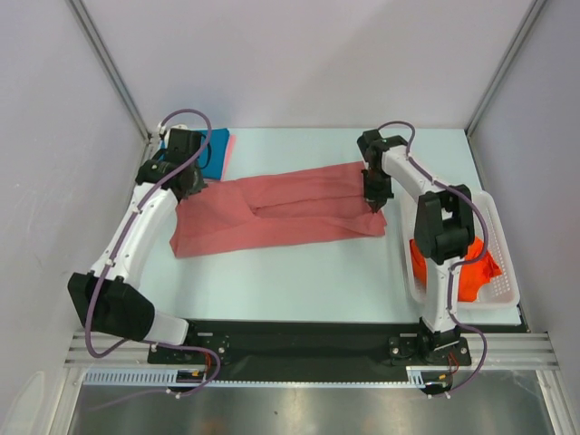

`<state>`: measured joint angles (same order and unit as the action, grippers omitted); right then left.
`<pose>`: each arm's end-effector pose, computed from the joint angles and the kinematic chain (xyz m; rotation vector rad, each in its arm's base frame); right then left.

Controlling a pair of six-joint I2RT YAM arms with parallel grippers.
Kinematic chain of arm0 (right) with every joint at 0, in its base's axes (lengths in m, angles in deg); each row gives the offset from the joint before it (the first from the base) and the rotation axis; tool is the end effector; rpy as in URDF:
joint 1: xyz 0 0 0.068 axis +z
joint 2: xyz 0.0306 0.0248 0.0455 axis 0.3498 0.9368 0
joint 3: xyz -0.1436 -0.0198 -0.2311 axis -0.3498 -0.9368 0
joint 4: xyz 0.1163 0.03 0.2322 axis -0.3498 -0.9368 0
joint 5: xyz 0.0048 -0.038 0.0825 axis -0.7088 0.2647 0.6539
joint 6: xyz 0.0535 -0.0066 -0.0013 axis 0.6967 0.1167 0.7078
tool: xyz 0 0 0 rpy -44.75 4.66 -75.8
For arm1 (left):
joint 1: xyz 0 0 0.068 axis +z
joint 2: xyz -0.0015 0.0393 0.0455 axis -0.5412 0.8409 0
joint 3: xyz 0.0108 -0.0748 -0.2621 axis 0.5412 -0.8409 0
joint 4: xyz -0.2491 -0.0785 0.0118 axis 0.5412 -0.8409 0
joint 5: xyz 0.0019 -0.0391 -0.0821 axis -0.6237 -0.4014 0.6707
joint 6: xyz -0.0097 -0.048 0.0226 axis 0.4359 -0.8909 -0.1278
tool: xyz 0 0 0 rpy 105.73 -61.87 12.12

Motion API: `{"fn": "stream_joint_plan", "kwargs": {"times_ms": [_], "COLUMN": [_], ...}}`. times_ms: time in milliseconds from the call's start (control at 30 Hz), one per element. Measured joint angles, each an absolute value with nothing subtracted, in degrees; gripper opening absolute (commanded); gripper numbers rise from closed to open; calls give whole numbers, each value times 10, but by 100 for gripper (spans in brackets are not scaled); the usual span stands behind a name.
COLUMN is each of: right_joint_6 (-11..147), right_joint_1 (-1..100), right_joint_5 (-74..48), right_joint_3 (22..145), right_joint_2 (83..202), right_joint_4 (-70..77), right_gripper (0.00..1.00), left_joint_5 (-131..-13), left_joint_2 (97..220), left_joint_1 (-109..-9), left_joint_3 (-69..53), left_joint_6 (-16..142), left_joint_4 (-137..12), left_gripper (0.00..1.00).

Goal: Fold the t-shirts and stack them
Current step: Fold the tshirt

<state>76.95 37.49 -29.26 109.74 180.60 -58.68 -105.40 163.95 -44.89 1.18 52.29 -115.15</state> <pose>0.4031 0.1178 0.2187 -0.0132 2.9352 -0.1417 0.2869 -0.0460 0.3560 -0.4000 2.3156 0.2499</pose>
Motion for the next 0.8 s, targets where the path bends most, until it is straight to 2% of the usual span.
{"fn": "stream_joint_plan", "kwargs": {"times_ms": [300, 800], "right_joint_6": [770, 776], "right_joint_1": [367, 329], "right_joint_5": [-288, -248], "right_joint_3": [1163, 1201], "right_joint_2": [1842, 1900], "right_joint_4": [-599, -597], "right_gripper": [0, 0], "left_joint_5": [-1054, -1052], "left_joint_2": [1681, 1739], "left_joint_1": [-427, -416], "left_joint_3": [27, 39], "left_joint_6": [541, 554], "left_joint_4": [-1118, -1084], "left_gripper": [0, 0]}}
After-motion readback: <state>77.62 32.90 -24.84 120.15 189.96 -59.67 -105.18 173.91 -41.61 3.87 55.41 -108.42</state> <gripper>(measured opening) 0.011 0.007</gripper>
